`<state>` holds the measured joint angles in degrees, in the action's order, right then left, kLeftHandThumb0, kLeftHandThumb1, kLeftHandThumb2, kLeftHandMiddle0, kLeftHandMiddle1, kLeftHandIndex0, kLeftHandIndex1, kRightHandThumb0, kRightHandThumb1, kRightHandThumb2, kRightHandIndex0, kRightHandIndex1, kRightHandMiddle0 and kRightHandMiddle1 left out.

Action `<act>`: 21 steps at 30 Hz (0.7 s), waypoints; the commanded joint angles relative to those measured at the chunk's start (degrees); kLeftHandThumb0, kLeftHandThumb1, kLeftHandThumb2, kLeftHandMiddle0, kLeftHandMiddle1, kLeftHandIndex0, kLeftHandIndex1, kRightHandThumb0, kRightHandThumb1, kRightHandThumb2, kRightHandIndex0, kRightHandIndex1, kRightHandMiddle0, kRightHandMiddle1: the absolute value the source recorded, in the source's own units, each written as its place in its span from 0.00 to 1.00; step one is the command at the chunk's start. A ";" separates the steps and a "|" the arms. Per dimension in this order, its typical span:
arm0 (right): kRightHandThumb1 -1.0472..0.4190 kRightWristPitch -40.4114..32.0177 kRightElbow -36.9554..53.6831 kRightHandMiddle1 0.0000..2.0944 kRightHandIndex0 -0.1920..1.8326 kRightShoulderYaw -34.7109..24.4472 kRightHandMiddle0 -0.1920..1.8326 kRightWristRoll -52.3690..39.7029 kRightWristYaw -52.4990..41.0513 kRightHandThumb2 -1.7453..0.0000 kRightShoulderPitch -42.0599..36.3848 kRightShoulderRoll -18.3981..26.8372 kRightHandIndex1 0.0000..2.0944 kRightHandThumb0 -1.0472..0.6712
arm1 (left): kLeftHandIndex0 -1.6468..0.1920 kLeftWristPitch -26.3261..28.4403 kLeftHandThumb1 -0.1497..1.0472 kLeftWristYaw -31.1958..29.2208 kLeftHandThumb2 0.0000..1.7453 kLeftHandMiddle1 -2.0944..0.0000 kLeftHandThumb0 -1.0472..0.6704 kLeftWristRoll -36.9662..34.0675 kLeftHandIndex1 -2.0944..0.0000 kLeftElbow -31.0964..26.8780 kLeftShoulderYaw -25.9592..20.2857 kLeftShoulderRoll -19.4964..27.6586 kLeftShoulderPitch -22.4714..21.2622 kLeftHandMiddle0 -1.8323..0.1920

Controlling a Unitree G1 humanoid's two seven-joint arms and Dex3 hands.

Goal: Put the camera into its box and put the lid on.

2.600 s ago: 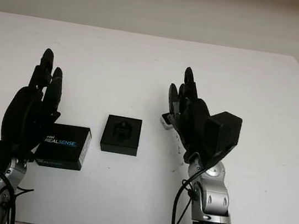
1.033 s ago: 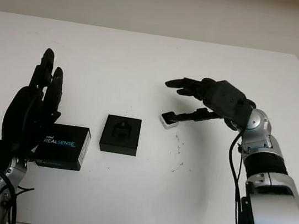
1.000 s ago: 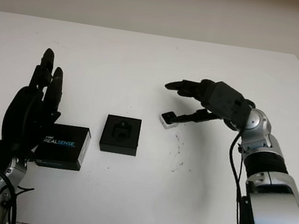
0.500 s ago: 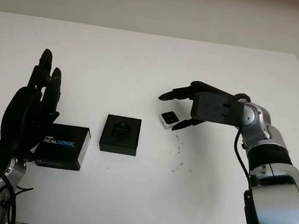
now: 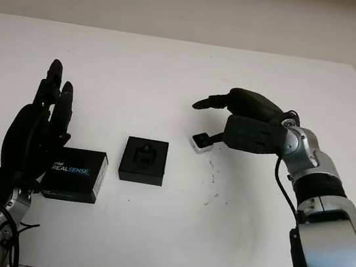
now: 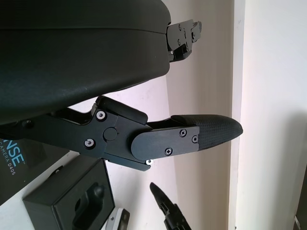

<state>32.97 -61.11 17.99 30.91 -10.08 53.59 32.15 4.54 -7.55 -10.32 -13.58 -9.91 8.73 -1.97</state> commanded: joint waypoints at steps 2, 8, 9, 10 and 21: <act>0.16 0.19 -0.63 0.12 0.28 1.05 0.35 1.10 1.35 0.97 -0.13 0.67 0.10 0.41 | 1.00 -0.77 1.00 -0.07 0.30 1.00 0.18 0.25 1.00 -0.36 0.14 0.06 0.41 1.00; 0.16 0.69 -1.63 0.14 0.29 1.80 0.35 1.47 2.14 0.97 -0.08 0.65 0.11 0.40 | 1.00 -0.98 1.00 -0.17 0.31 1.00 0.19 0.24 1.00 -0.37 -0.03 0.12 0.46 1.00; 0.16 0.49 -1.71 0.14 0.29 1.90 0.34 1.46 1.82 0.97 0.00 0.68 0.11 0.39 | 1.00 -1.01 1.00 -0.12 0.30 1.00 0.19 0.22 1.00 -0.34 -0.06 0.07 0.45 1.00; 0.16 0.36 -1.71 0.13 0.29 2.00 0.34 1.46 1.51 0.97 0.09 0.75 0.10 0.39 | 1.00 -1.04 1.00 -0.08 0.30 1.00 0.18 0.24 1.00 -0.35 -0.04 0.04 0.47 1.00; 0.18 0.04 -1.65 0.09 0.26 -2.39 0.29 -5.80 -5.15 0.97 0.65 0.72 0.08 0.39 | 1.00 -0.55 1.00 0.30 0.29 1.00 0.18 0.39 1.00 -0.10 0.24 -0.04 0.54 1.00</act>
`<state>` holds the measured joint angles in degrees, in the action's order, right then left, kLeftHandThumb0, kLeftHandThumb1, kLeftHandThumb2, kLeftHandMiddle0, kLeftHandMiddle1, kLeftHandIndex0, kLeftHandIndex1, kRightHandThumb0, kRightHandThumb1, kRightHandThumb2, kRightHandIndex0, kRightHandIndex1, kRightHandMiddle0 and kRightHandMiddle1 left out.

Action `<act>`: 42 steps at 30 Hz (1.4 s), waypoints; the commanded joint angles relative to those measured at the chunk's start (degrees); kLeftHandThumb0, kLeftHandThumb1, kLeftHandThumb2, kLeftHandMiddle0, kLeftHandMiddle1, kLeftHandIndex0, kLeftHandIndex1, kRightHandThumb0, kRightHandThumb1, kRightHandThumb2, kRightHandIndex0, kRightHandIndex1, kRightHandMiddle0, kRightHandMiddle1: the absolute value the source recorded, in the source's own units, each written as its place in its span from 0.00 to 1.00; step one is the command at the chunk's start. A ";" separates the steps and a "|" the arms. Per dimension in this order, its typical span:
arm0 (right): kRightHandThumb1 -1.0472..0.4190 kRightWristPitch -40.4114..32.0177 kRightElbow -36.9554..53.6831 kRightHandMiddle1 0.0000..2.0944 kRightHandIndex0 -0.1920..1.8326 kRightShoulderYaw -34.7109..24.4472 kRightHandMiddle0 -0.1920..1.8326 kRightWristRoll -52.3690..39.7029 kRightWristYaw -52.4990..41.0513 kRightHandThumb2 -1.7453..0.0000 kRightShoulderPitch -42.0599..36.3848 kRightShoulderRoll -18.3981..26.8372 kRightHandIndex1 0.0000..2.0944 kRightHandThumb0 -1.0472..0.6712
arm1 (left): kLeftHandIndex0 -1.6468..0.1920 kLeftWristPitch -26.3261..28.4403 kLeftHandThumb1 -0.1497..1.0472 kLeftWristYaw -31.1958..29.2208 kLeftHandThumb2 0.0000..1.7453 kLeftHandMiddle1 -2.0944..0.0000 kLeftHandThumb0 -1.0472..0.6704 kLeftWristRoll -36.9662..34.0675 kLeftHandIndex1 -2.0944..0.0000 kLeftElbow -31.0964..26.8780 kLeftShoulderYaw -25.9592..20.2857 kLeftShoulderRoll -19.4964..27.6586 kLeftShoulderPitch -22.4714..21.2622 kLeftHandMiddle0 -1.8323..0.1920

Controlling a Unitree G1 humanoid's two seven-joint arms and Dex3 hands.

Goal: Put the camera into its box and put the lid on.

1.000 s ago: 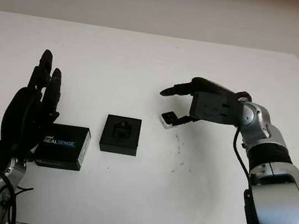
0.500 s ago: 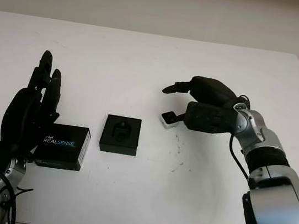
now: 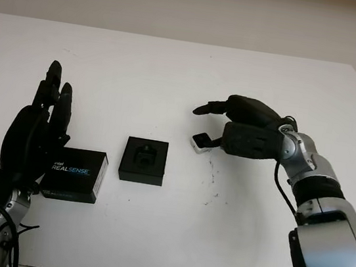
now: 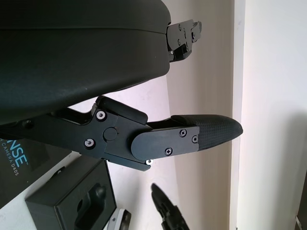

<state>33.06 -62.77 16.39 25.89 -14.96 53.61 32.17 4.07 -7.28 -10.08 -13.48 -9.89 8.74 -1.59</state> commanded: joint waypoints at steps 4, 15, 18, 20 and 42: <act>0.18 -0.39 0.47 0.08 0.25 -1.98 0.29 -2.51 -1.57 0.97 0.82 0.56 0.07 0.42 | 1.00 0.05 1.00 0.06 0.29 1.00 0.18 0.23 1.00 -0.15 0.26 0.02 0.23 1.00; 0.18 -2.27 1.31 0.05 0.24 -3.45 0.29 -4.45 -2.23 0.97 1.02 0.36 0.05 0.41 | 1.00 -0.16 1.00 -0.14 0.30 1.00 0.18 0.81 1.00 -0.14 0.59 0.28 0.48 1.00; 0.19 -1.39 1.43 0.05 0.25 -3.28 0.31 -4.31 -1.90 0.97 0.25 0.20 0.05 0.42 | 1.00 -0.09 1.00 -0.06 0.30 1.00 0.18 0.72 1.00 -0.30 0.58 0.01 0.55 1.00; 0.19 -1.15 1.69 0.05 0.26 -2.58 0.32 -3.28 -1.17 0.97 -0.14 0.33 0.06 0.42 | 1.00 -0.08 1.00 -0.08 0.30 1.00 0.18 0.64 1.00 -0.38 0.59 -0.02 0.60 1.00; 0.18 1.13 -1.24 0.04 0.25 3.04 0.32 4.37 1.42 0.97 -0.70 1.60 0.04 0.28 | 1.00 0.22 1.00 0.14 0.30 1.00 0.18 0.21 1.00 -0.53 0.31 -0.09 0.53 1.00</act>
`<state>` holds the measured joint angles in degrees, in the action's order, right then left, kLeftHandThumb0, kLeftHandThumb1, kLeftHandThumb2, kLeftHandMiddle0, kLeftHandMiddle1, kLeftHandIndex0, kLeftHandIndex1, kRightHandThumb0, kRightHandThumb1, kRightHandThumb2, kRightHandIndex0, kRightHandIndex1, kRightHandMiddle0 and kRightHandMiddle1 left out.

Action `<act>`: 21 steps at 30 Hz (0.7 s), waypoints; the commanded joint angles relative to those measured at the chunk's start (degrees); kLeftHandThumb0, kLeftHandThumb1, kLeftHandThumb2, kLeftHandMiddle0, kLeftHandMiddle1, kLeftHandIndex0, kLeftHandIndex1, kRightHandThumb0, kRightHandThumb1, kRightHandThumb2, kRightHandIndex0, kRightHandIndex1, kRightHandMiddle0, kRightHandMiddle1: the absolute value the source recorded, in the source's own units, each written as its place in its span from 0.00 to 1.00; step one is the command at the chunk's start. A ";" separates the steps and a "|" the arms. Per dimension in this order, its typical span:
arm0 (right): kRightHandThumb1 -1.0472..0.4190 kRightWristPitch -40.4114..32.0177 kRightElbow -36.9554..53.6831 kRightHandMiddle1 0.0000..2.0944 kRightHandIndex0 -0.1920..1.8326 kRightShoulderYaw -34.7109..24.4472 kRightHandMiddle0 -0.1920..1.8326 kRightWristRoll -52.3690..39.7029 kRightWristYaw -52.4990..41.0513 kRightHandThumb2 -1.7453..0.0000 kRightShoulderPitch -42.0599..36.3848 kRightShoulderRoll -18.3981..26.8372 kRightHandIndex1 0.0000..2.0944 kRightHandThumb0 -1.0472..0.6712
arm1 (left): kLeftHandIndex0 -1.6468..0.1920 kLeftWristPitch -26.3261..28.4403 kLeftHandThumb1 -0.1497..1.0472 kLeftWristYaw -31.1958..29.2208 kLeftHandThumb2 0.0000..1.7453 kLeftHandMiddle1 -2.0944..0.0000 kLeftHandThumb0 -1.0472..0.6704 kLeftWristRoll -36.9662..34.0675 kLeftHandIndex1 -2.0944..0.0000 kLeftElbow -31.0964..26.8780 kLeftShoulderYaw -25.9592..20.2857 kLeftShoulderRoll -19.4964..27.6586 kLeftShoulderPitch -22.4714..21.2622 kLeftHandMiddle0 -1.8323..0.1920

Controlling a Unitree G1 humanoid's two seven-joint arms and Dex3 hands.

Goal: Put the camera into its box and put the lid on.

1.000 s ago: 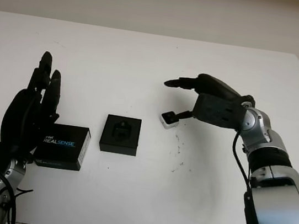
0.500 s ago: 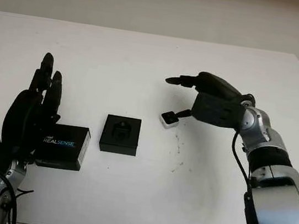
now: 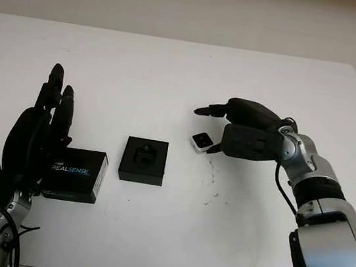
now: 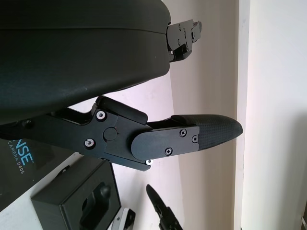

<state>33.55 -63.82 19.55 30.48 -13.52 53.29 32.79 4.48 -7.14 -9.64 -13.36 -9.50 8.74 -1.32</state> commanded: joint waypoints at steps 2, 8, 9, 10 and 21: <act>0.18 0.21 -0.20 0.04 0.25 0.07 0.32 -0.12 -0.41 0.97 -0.45 0.96 0.03 0.29 | 1.00 -0.15 1.00 0.07 0.30 1.00 0.18 -0.17 1.00 -0.75 -0.03 -0.12 0.28 1.00; 0.17 0.26 -0.33 0.05 0.26 0.87 0.34 0.93 1.49 0.97 -1.08 0.53 0.04 0.31 | 1.00 -0.04 1.00 0.06 0.30 1.00 0.18 -0.38 1.00 -0.88 -0.12 -0.16 0.36 1.00; 0.17 0.31 -0.40 0.05 0.26 0.97 0.34 1.04 1.98 0.97 -1.23 0.45 0.04 0.32 | 1.00 0.12 1.00 0.08 0.30 1.00 0.18 -0.43 1.00 -0.97 -0.10 -0.17 0.37 1.00; 0.17 0.48 -0.59 0.05 0.27 0.99 0.35 1.06 2.58 0.97 -1.41 0.32 0.04 0.32 | 1.00 0.16 1.00 0.04 0.30 1.00 0.18 -0.46 1.00 -0.97 -0.07 -0.13 0.39 1.00; 0.15 1.55 -1.45 0.11 0.31 2.01 0.42 1.79 7.56 0.97 -2.87 -0.50 0.06 0.37 | 1.00 0.23 1.00 -0.01 0.31 1.00 0.18 -0.13 1.00 -1.03 0.23 0.09 0.57 1.00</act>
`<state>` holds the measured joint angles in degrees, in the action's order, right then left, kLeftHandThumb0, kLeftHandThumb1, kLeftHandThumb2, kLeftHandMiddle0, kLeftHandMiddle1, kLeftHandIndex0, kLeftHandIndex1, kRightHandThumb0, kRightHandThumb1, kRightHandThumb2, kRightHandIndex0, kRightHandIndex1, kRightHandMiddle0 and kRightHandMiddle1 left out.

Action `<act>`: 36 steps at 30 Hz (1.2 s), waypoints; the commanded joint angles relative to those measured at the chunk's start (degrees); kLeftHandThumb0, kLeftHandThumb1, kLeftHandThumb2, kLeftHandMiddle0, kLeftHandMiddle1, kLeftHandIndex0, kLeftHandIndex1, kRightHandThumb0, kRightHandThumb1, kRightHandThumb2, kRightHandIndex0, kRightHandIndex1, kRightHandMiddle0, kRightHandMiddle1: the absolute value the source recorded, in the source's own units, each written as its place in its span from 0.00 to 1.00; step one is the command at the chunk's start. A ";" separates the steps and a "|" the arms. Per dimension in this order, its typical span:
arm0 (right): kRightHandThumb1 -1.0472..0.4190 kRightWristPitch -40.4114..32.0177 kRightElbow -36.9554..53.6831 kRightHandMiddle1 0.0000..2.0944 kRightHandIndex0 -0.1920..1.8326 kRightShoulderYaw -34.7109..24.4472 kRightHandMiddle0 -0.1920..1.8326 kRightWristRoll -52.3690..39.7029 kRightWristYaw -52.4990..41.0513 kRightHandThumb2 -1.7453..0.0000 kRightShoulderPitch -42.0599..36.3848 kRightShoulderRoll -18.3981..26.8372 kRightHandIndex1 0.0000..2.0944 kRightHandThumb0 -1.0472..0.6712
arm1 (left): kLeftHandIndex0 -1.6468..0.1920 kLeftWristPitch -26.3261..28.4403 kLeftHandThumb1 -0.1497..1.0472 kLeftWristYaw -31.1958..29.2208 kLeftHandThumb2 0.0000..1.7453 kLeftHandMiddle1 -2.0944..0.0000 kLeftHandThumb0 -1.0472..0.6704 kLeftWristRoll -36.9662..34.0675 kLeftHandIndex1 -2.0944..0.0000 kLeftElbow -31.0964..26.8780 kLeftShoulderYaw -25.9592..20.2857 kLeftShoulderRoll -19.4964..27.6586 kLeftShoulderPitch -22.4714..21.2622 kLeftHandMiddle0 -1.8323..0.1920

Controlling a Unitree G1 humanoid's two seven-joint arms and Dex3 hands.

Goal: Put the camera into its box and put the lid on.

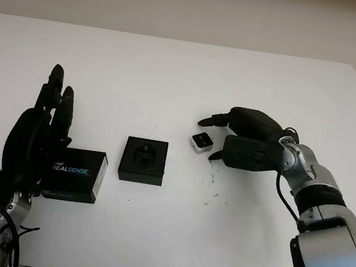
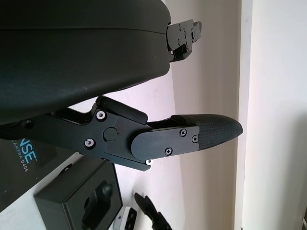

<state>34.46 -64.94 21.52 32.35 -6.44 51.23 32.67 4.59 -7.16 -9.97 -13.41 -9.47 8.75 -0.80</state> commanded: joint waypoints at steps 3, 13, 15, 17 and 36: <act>0.14 0.49 -0.77 0.32 0.30 0.27 0.32 0.04 0.71 0.97 -0.93 -0.80 0.08 0.36 | 1.00 0.22 1.00 0.01 0.31 1.00 0.18 0.29 1.00 -1.05 0.31 0.18 0.01 1.00; 0.12 2.29 -2.14 0.56 0.30 0.04 0.26 -0.70 2.06 0.97 -1.48 -1.99 0.11 0.38 | 1.00 0.32 1.00 0.22 0.31 1.00 0.18 1.31 1.00 -0.81 0.66 0.23 -0.20 1.00; 0.12 2.50 -2.44 0.59 0.30 -0.58 0.25 -1.70 1.71 0.97 -1.66 -2.43 0.12 0.38 | 1.00 0.33 1.00 0.35 0.31 1.00 0.18 1.74 1.00 -0.70 0.80 0.24 -0.27 1.00; 0.12 2.52 -2.62 0.60 0.30 -1.07 0.25 -2.70 0.95 0.97 -1.76 -2.74 0.13 0.38 | 1.00 0.67 1.00 0.58 0.31 1.00 0.18 2.25 1.00 -0.77 0.99 0.31 -0.32 1.00; 0.12 2.17 -2.82 0.72 0.21 -1.75 0.30 -3.10 -0.53 0.97 -1.70 -2.41 0.35 0.37 | 1.00 0.82 1.00 0.99 0.30 1.00 0.18 2.47 1.00 -0.47 1.20 -0.25 -0.29 1.00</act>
<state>36.96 -67.33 19.60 29.39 -6.51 50.03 30.61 5.27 -6.26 -7.52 -13.43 -8.64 8.74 -0.81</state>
